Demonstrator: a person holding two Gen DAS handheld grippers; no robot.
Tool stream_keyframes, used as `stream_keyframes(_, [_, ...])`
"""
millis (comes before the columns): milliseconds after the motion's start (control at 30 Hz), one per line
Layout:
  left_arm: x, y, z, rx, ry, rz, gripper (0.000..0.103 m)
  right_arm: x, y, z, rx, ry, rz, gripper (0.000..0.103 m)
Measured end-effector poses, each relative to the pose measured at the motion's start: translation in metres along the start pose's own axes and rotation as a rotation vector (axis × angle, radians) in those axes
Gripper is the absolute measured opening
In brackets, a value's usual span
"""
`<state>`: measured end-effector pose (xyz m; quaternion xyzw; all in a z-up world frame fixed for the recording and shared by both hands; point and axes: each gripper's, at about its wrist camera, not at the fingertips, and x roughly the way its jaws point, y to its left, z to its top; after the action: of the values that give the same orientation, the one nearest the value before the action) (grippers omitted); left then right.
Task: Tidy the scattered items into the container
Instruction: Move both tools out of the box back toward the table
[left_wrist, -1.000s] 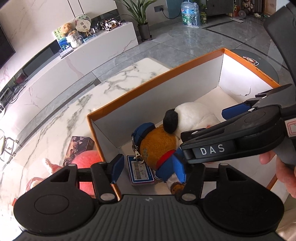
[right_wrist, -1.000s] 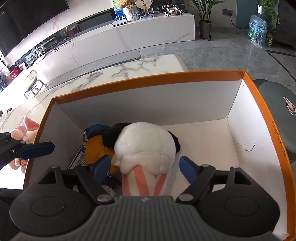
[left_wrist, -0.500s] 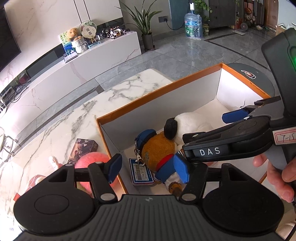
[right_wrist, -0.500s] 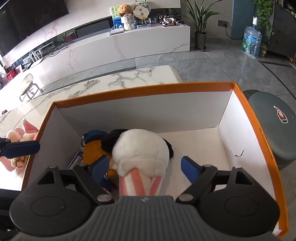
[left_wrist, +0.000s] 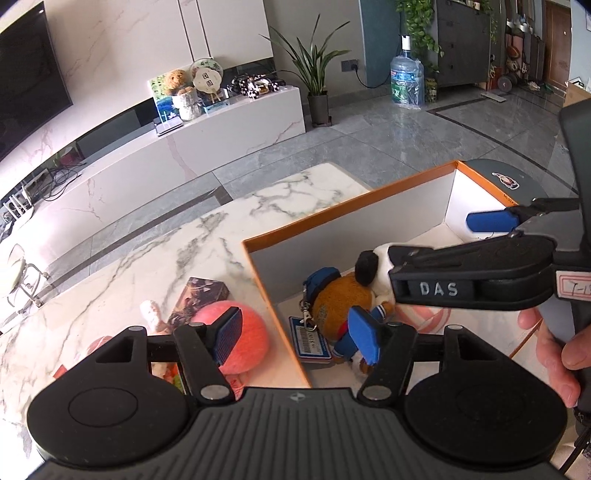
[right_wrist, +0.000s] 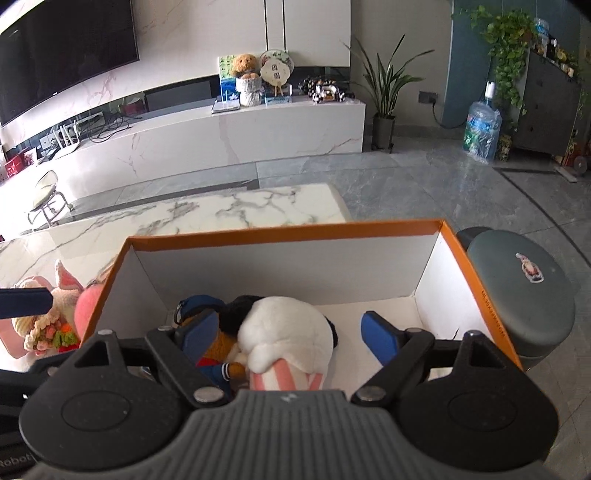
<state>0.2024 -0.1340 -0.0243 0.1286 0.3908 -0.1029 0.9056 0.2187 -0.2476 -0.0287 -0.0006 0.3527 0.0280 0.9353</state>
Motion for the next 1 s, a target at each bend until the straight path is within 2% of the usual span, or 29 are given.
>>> stream_keyframes(167, [-0.017,0.022,-0.010,-0.043,-0.029,0.011,0.075,-0.027,0.019,0.001,-0.013,-0.119,-0.047,0.086])
stream_keyframes(333, [-0.038,0.052,-0.022,-0.104,-0.100,0.012,0.075,-0.051,0.043,0.002,-0.019,-0.255,-0.063,0.086])
stream_keyframes(533, [-0.060,0.095,-0.046,-0.198,-0.200,0.041,0.075,-0.073,0.074,-0.006,-0.016,-0.402,-0.014,0.085])
stream_keyframes(733, [-0.070,0.140,-0.077,-0.293,-0.256,0.063,0.079,-0.081,0.105,-0.024,0.011,-0.462,0.052,0.084])
stream_keyframes(800, [-0.071,0.151,-0.087,-0.309,-0.266,0.070,0.079,-0.079,0.120,-0.032,0.003,-0.461,0.068,0.080])
stream_keyframes(1000, [-0.062,0.174,-0.115,-0.341,-0.257,0.048,0.079,-0.064,0.171,-0.052,-0.127,-0.447,0.088,0.071])
